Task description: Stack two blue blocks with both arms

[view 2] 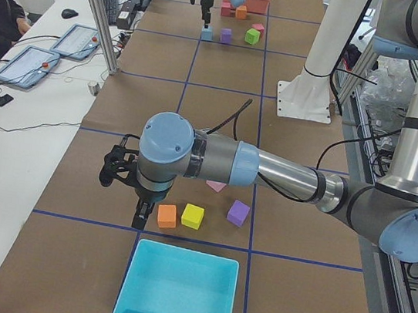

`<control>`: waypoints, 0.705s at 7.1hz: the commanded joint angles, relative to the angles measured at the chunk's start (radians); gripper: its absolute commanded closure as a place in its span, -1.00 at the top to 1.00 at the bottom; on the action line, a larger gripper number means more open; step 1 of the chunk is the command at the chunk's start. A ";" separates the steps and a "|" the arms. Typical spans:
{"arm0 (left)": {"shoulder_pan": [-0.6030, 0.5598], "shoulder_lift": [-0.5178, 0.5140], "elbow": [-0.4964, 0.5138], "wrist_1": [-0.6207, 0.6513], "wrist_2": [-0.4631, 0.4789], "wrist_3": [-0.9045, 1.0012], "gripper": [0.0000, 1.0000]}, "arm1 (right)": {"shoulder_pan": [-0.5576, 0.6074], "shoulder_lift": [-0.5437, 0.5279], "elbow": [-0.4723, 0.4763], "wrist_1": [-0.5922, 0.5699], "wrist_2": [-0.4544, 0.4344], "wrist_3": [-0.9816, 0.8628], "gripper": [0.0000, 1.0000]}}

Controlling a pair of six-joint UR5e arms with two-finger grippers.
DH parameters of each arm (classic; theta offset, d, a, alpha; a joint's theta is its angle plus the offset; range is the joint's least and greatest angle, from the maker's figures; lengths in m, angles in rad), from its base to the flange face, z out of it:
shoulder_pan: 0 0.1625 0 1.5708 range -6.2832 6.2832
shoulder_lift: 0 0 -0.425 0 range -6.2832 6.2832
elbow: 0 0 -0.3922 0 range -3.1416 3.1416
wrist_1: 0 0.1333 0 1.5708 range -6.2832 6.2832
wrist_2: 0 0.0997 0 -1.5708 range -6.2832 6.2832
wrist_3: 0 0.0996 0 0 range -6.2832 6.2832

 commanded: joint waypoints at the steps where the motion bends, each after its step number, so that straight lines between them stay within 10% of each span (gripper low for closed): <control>1: 0.000 0.000 0.000 -0.001 0.000 0.000 0.96 | -0.007 0.016 -0.029 0.025 0.000 0.002 1.00; 5: 0.000 -0.005 0.000 0.000 0.000 0.000 0.96 | -0.013 0.004 -0.041 0.023 0.003 0.016 1.00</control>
